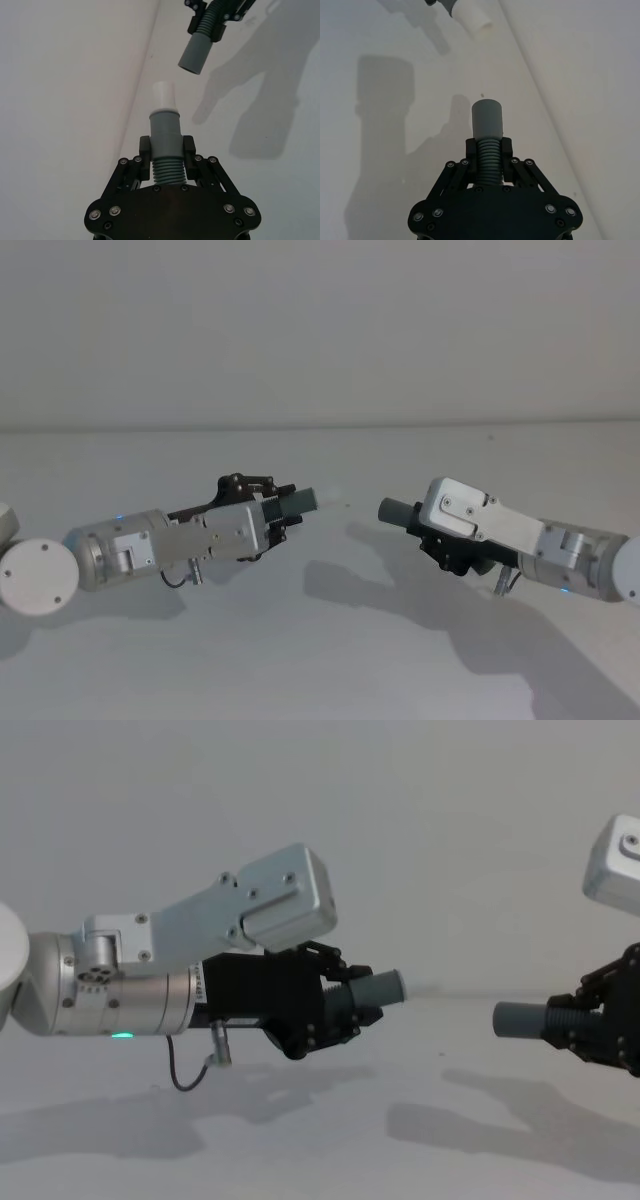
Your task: Use both hands to pick up one end of the pipe from the table, align the ends, and insert them.
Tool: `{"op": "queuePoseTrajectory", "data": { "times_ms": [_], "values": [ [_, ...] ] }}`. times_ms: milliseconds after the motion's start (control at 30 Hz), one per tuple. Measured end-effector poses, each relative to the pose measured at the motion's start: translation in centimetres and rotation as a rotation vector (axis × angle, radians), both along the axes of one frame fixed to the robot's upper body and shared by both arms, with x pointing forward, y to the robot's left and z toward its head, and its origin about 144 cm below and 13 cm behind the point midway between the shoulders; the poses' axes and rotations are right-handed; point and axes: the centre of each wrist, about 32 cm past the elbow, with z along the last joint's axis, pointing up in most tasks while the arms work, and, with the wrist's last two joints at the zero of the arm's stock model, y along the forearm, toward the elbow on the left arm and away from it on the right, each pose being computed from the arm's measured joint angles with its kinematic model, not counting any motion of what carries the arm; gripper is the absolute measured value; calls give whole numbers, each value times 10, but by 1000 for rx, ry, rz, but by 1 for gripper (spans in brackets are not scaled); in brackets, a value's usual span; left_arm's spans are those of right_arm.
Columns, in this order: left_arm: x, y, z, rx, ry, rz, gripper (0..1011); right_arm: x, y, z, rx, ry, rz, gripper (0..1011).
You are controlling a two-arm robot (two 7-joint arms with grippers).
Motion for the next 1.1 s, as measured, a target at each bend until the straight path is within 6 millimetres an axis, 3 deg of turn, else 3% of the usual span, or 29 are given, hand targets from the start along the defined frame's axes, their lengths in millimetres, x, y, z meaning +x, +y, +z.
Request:
{"op": "queuePoseTrajectory", "data": {
  "times_ms": [1100],
  "values": [
    [11,21,-29,-23,-147,-67,348,-8,-2,4,-45,-132,191,249]
  ]
}}
